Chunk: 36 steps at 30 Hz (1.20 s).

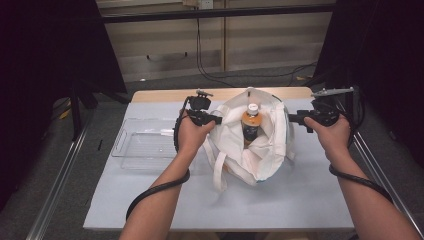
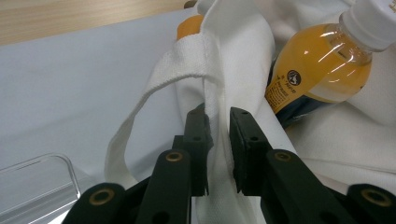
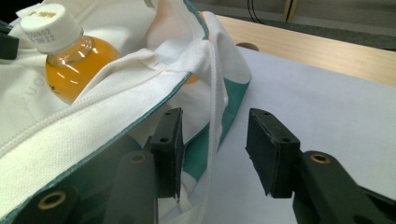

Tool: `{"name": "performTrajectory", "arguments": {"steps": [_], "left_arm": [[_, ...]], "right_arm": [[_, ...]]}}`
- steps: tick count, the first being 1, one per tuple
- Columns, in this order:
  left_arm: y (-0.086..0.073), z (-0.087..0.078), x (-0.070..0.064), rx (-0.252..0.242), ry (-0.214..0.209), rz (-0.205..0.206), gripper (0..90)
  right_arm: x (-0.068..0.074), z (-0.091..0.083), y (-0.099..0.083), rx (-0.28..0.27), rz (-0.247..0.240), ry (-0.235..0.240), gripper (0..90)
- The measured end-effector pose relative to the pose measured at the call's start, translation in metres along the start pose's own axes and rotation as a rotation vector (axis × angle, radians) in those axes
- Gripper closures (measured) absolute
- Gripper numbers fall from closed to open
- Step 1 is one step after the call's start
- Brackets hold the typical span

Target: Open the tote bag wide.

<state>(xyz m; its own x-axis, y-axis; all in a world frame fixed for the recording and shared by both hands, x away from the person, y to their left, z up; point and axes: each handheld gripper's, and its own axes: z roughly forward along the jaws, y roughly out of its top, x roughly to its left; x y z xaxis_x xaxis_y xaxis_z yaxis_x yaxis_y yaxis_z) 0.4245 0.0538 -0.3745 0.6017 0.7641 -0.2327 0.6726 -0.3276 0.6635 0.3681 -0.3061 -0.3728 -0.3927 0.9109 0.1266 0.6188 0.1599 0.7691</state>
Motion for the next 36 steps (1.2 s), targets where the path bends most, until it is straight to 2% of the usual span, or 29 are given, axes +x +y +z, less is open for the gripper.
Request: {"name": "performTrajectory", "arguments": {"steps": [5,6,7,14,18,22,25,28,31,34,36], "left_arm": [[0.000,0.002,-0.001,-0.006,-0.004,-0.011,78.0],[0.000,0.002,0.000,0.001,-0.003,-0.001,77.9],[0.000,0.002,0.000,-0.005,-0.001,-0.012,77.9],[0.001,0.001,-0.001,0.001,-0.005,0.001,78.0],[0.002,0.000,-0.001,0.003,-0.007,0.004,77.9],[0.001,0.002,-0.001,0.005,-0.002,0.006,77.9],[0.002,0.002,0.000,0.004,-0.002,0.006,77.9],[0.002,0.001,-0.002,0.003,-0.008,0.007,77.9],[0.002,0.001,-0.002,0.004,-0.005,0.013,77.9],[0.003,0.001,-0.002,0.001,-0.008,0.011,77.9],[0.003,0.001,-0.003,0.003,-0.003,0.014,77.9]], "right_arm": [[0.002,-0.003,0.006,-0.004,-0.014,-0.001,55.7],[0.002,-0.003,0.007,-0.002,-0.016,0.004,55.6],[0.002,-0.003,0.008,0.003,-0.014,0.003,55.2],[0.007,-0.005,0.016,0.003,-0.019,0.007,52.9],[0.010,-0.003,0.018,0.006,-0.029,-0.008,50.2],[0.014,-0.001,0.019,-0.008,-0.024,0.006,49.7],[0.016,-0.001,0.021,0.000,-0.043,-0.011,47.5],[0.014,-0.001,0.020,0.015,-0.045,-0.022,47.5],[0.010,-0.003,0.018,0.013,-0.027,-0.018,47.3],[0.008,-0.008,0.018,0.013,-0.021,-0.048,46.1],[0.008,-0.011,0.019,0.004,-0.018,-0.044,45.8]]}}
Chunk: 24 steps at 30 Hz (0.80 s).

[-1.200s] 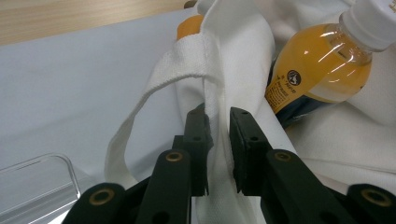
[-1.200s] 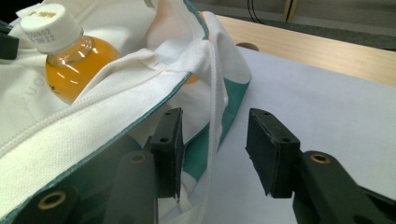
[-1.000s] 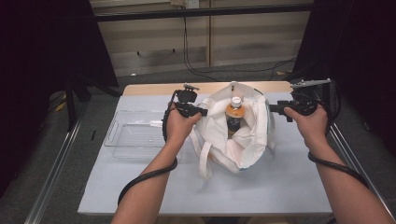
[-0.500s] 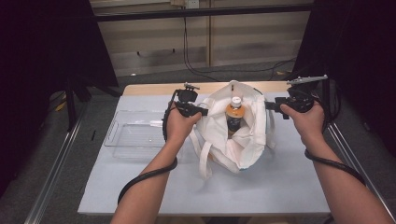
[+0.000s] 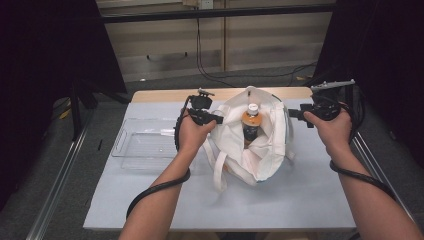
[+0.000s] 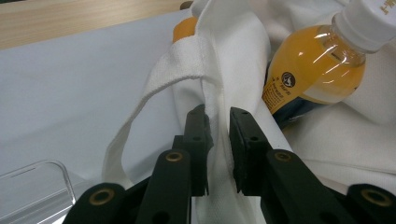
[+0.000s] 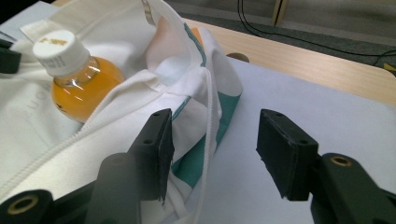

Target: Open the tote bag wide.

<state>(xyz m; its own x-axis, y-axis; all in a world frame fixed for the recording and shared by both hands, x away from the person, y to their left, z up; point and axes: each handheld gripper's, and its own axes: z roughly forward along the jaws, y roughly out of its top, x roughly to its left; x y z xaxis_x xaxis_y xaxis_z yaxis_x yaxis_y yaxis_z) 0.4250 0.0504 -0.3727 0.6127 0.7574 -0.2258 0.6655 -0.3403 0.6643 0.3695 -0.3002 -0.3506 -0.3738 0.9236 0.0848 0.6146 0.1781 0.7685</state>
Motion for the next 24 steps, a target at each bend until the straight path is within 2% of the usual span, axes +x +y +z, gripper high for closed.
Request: {"name": "performTrajectory", "arguments": {"steps": [2,7,9,11,17,18,21,22,24], "left_arm": [[0.000,0.000,0.000,0.000,0.000,-0.002,77.9],[0.000,0.000,0.001,0.001,-0.003,0.002,78.0],[0.000,0.000,0.000,-0.001,0.002,0.001,78.0],[0.000,0.000,-0.001,-0.001,0.002,0.001,78.0],[0.000,0.001,0.000,0.001,0.003,0.003,78.1],[-0.001,0.002,-0.001,-0.006,0.007,-0.004,78.1],[-0.002,0.003,0.001,-0.001,0.010,0.001,78.2],[-0.002,0.003,0.000,-0.007,0.010,-0.012,78.3],[-0.002,0.003,0.002,0.001,0.010,-0.003,78.5]], "right_arm": [[0.000,-0.003,0.003,-0.010,0.002,-0.007,44.6],[0.010,-0.002,0.011,-0.025,0.005,0.029,40.9],[0.012,-0.001,0.011,-0.027,0.006,0.029,39.8],[0.016,0.003,0.013,-0.021,0.016,0.052,39.5],[0.027,0.017,0.011,0.032,0.027,0.117,39.0],[0.029,0.020,0.010,0.050,0.035,0.125,36.7],[0.031,0.025,0.008,0.070,0.059,0.128,35.5],[0.032,0.025,0.007,0.070,0.068,0.125,36.1],[0.030,0.026,0.006,0.072,0.085,0.126,39.8]]}}
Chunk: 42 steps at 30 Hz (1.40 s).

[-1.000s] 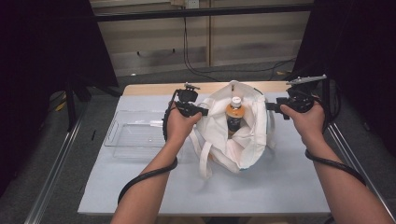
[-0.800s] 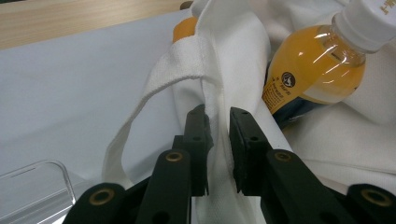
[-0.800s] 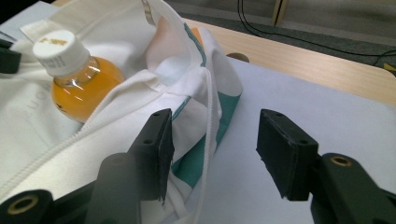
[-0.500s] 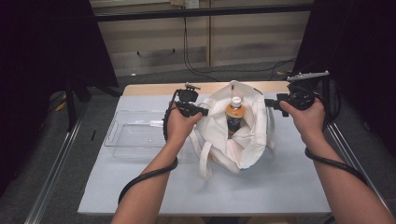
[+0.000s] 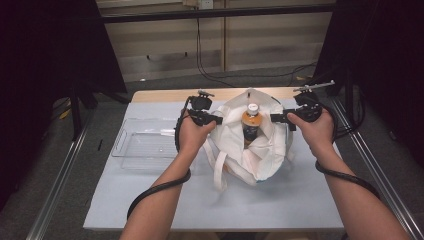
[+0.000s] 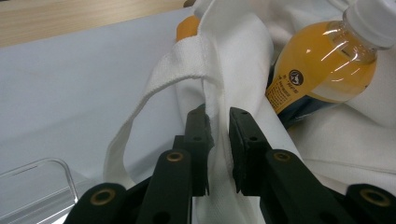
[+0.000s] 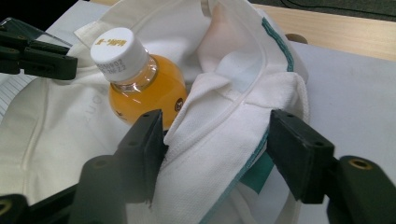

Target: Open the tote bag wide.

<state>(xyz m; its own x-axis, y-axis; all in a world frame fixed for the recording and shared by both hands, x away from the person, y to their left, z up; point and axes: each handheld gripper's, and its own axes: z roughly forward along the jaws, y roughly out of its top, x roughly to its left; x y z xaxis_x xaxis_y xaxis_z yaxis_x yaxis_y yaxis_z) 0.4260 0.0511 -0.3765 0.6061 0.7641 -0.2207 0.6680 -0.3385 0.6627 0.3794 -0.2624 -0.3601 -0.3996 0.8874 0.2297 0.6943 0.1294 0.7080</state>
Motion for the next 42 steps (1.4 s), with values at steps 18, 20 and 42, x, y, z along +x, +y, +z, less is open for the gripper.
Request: {"name": "performTrajectory", "arguments": {"steps": [18,20,42], "left_arm": [[-0.003,0.004,0.004,-0.007,0.007,-0.025,80.2],[-0.004,0.004,0.005,-0.008,0.007,-0.036,80.5],[-0.017,0.016,0.019,0.025,0.038,-0.058,81.4]], "right_arm": [[-0.002,0.010,-0.019,0.016,-0.101,-0.037,89.4],[-0.004,0.012,-0.021,0.024,-0.109,-0.048,89.5],[-0.024,0.031,-0.051,0.030,-0.048,-0.065,89.7]]}}
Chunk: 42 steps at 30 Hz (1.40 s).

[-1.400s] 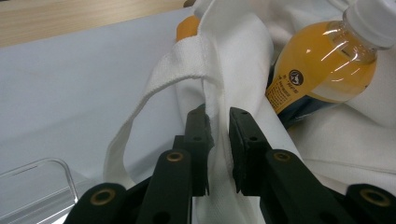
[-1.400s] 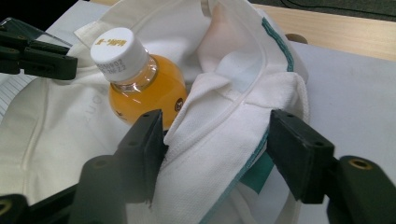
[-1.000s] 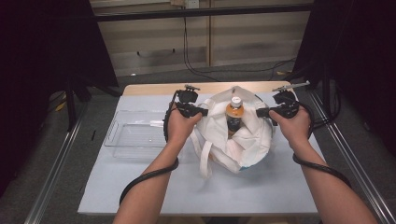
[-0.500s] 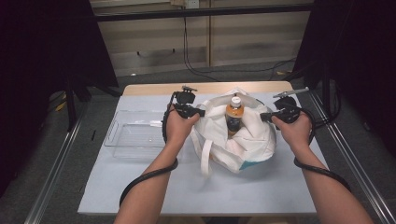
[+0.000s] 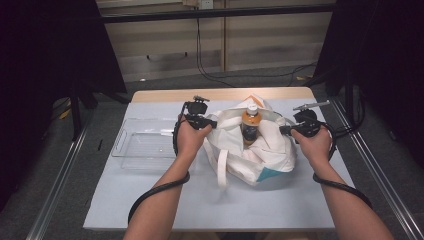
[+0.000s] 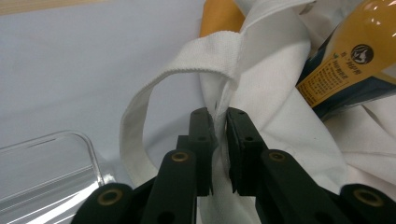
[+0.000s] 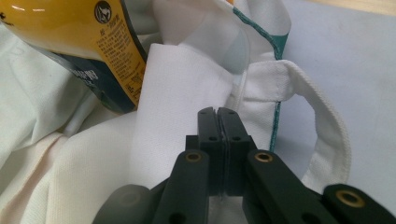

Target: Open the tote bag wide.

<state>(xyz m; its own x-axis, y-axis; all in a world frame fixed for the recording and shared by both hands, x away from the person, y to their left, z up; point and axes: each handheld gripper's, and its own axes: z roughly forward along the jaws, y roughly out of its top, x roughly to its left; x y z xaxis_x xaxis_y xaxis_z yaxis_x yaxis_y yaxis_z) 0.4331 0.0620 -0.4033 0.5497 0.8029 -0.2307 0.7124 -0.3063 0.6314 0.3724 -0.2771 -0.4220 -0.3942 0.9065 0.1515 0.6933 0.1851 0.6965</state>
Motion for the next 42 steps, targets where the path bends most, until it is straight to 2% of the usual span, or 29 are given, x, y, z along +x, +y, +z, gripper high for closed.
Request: {"name": "performTrajectory", "arguments": {"steps": [4,10,13,19,23,25,27,31,34,37,41,42], "left_arm": [[0.000,-0.002,0.001,-0.007,-0.022,-0.009,81.0],[0.007,-0.010,-0.004,-0.033,-0.047,0.020,77.0],[0.011,-0.013,-0.006,-0.050,-0.033,0.028,70.9],[0.019,-0.023,-0.006,-0.079,-0.023,0.024,66.3],[0.024,-0.031,-0.009,-0.121,-0.028,0.027,67.2],[0.026,-0.033,-0.011,-0.125,-0.046,0.017,70.3],[0.028,-0.034,-0.013,-0.123,-0.053,0.026,73.4],[0.027,-0.029,-0.021,-0.122,-0.100,0.034,79.3],[0.024,-0.022,-0.026,-0.094,-0.117,0.055,83.0],[0.019,-0.010,-0.029,-0.083,-0.131,0.056,83.0],[0.015,0.001,-0.029,-0.052,-0.131,0.068,85.3],[0.014,0.003,-0.028,-0.060,-0.139,0.055,85.7]], "right_arm": [[-0.001,0.000,0.000,-0.010,0.012,0.010,89.5],[0.000,-0.007,0.005,-0.033,0.010,0.021,88.9],[0.004,-0.009,0.009,-0.047,-0.008,0.012,88.8],[0.007,-0.012,0.013,-0.050,-0.019,0.011,88.6],[0.008,-0.013,0.014,-0.054,-0.025,0.009,88.8],[0.009,-0.014,0.016,-0.052,-0.031,0.011,88.8],[0.010,-0.014,0.017,-0.051,-0.027,0.010,88.8],[0.010,-0.015,0.018,-0.049,-0.037,0.010,88.8],[0.010,-0.015,0.018,-0.051,-0.036,0.010,88.6],[0.009,-0.015,0.018,-0.065,-0.026,0.011,87.4],[0.010,-0.020,0.019,-0.092,-0.023,-0.008,77.9],[0.010,-0.022,0.021,-0.108,-0.026,-0.010,74.6]]}}
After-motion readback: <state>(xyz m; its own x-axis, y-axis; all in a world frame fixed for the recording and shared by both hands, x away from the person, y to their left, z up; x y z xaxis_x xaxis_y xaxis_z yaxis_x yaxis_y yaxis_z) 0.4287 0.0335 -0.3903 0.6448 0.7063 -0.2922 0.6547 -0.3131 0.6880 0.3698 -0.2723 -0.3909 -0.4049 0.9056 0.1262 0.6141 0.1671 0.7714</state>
